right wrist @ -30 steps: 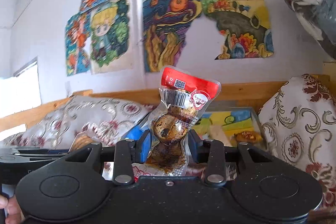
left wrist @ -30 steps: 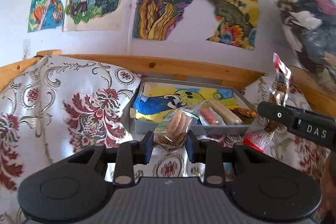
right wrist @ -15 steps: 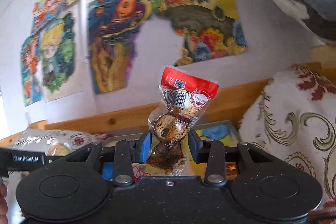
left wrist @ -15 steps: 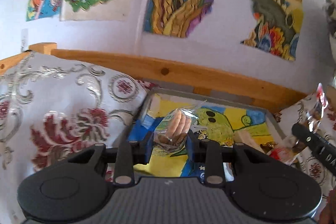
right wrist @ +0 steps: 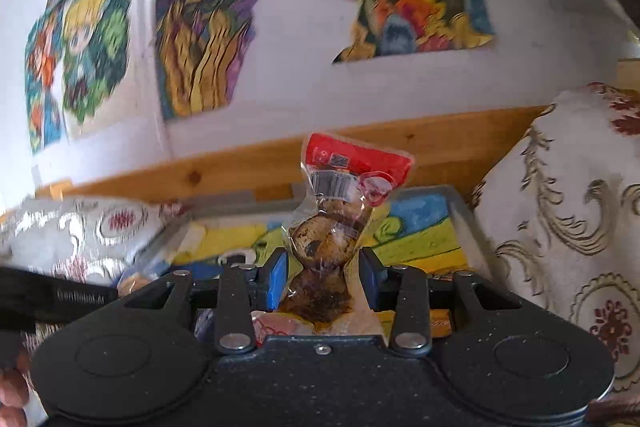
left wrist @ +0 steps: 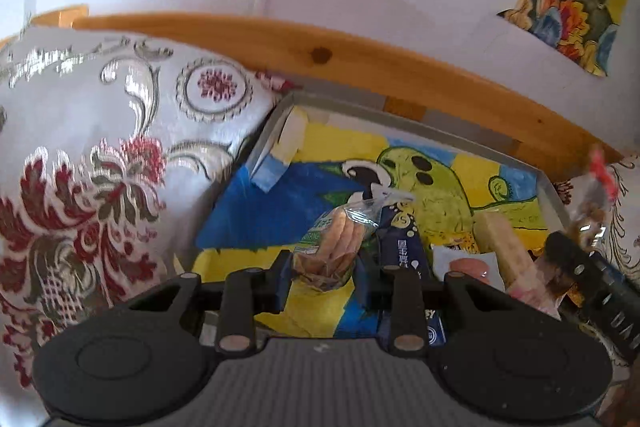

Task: Organize snacks
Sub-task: 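Lower both held snacks into the grey tray and open both grippers, then move both open grippers back toward the orange and blue jerky bag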

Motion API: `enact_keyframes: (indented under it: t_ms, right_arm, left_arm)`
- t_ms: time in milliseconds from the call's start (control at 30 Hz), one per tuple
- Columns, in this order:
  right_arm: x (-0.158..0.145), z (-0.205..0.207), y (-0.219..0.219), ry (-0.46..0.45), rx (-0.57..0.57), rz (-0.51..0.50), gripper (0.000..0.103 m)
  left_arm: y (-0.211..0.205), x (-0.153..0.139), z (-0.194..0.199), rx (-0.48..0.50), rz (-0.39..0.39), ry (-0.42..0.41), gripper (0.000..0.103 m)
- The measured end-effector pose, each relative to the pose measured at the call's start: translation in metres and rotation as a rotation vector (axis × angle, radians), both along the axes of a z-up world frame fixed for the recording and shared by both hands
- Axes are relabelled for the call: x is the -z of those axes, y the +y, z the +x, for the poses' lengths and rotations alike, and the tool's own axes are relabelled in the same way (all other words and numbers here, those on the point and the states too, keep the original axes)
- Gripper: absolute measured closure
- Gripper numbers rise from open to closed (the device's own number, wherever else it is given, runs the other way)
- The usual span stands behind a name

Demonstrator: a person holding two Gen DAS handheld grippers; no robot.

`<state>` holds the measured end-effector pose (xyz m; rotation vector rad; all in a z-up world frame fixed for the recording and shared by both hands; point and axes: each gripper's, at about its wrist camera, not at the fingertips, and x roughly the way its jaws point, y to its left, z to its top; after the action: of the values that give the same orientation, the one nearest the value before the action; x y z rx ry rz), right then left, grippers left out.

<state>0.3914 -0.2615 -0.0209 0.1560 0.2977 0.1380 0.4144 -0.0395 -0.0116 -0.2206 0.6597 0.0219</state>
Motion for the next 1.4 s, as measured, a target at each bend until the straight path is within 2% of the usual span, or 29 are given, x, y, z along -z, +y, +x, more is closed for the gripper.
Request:
enact_keyframes:
  t_ms: [133,300,400,467,500,567,733,867,1000,1167,1400]
  right_arm:
    - [0.005,0.006,0.004,0.025,-0.015,-0.006,0.060]
    - [0.009,0.009,0.006,0.050,-0.023,-0.017,0.058]
    - [0.010,0.009,0.006,0.052,-0.026,-0.016,0.058]
    - [0.008,0.009,0.006,0.049,-0.028,-0.014,0.056]
    - [0.007,0.008,0.005,0.045,-0.026,-0.014,0.053]
    - [0.005,0.007,0.004,0.039,-0.021,-0.016,0.048]
    - [-0.001,0.000,-0.002,0.026,0.004,-0.014,0.035]
    - [-0.010,-0.013,-0.008,0.002,0.021,-0.009,0.021]
    - [-0.021,-0.030,-0.014,-0.023,0.033,-0.005,0.009]
    - [-0.035,-0.059,-0.021,-0.057,0.028,0.003,0.001]
    - [-0.052,-0.105,-0.027,-0.109,0.035,0.000,0.001]
  left_arm:
    - [0.002,0.004,0.003,-0.010,-0.017,0.021,0.067]
    - [-0.003,0.003,0.006,0.007,0.024,0.030,0.061]
    - [-0.003,0.004,0.008,0.012,0.011,0.050,0.055]
    - [-0.003,0.006,0.009,0.008,-0.008,0.065,0.047]
    - [-0.002,0.005,0.008,0.002,-0.014,0.066,0.044]
    - [-0.001,0.004,0.005,-0.007,-0.031,0.056,0.031]
    - [0.003,-0.010,-0.008,-0.027,-0.051,0.003,0.016]
    - [0.005,-0.024,-0.021,-0.052,-0.042,-0.040,0.005]
    - [0.006,-0.038,-0.039,-0.076,-0.028,-0.083,0.001]
    - [0.003,-0.051,-0.066,-0.085,-0.021,-0.132,0.001]
    - [0.002,-0.061,-0.118,-0.126,-0.040,-0.208,0.001]
